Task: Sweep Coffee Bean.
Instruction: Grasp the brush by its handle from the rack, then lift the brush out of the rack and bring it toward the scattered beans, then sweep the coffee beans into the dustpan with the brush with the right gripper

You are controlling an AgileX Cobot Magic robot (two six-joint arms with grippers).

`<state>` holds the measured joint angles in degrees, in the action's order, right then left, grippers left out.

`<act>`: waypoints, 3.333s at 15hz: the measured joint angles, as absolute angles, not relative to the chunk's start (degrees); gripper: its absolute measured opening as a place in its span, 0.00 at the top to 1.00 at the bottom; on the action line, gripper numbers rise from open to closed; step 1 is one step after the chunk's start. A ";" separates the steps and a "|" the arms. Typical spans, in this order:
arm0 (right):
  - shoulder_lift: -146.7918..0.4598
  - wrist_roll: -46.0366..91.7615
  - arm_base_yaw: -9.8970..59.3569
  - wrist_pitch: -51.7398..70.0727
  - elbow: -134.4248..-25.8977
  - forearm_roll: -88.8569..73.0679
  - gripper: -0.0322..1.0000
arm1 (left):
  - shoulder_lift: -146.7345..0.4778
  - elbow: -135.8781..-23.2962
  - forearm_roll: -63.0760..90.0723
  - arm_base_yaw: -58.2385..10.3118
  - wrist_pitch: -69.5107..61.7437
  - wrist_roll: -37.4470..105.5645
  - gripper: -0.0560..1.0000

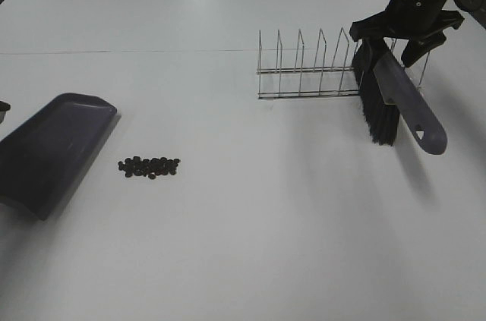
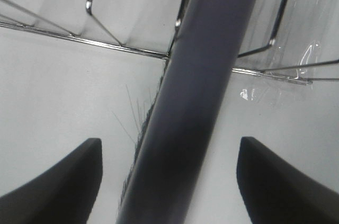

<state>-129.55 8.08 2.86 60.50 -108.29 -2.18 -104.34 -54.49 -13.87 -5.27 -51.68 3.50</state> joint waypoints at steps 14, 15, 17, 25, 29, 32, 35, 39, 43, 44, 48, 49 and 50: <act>-131.72 6.59 2.35 64.92 -108.40 0.00 0.68 | -100.90 -54.49 -15.53 -5.27 -51.68 1.89 0.63; -130.63 6.59 2.35 65.49 -108.40 0.00 0.68 | -100.90 -54.49 -15.53 -5.27 -51.68 1.89 0.63; -127.60 6.53 2.29 67.15 -108.40 0.00 0.68 | -100.90 -54.49 -15.93 -5.27 -51.80 1.89 0.63; -114.19 3.55 2.64 69.79 -104.74 -0.63 0.68 | -100.90 -54.49 -25.15 -5.27 -52.20 -2.35 0.63; -101.18 1.20 2.69 66.23 -84.91 -0.86 0.68 | -102.10 -54.49 -28.42 -5.84 -51.39 -5.27 0.63; -98.66 -1.09 3.15 62.22 -75.63 -0.40 0.68 | -104.79 -54.66 -30.42 -9.74 -51.45 -7.05 0.63; -98.66 -4.24 8.08 60.73 -73.05 4.70 0.68 | -108.17 -56.21 -30.48 -12.89 -51.68 -10.54 0.63; -101.81 -13.64 20.57 56.61 -72.99 14.73 0.68 | -112.19 -57.75 -30.48 -18.39 -53.00 -11.92 0.63; -107.83 -14.15 26.64 55.98 -74.26 15.13 0.68 | -112.30 -57.75 -28.88 -20.05 -52.71 -13.52 0.63; -109.78 -14.15 28.19 55.98 -75.69 15.13 0.68 | -112.30 -57.75 -28.02 -20.05 -52.71 -13.41 0.63; -118.60 -14.15 35.07 58.44 -86.00 15.13 0.68 | -112.30 -57.75 -24.98 -20.05 -52.48 -12.49 0.63; -120.78 -14.15 36.15 59.24 -88.18 15.13 0.68 | -112.30 -57.75 -24.81 -20.05 -52.48 -12.49 0.63; -122.50 -14.15 37.18 59.70 -90.53 14.90 0.68 | -112.30 -57.75 -24.58 -20.05 -52.48 -12.49 0.63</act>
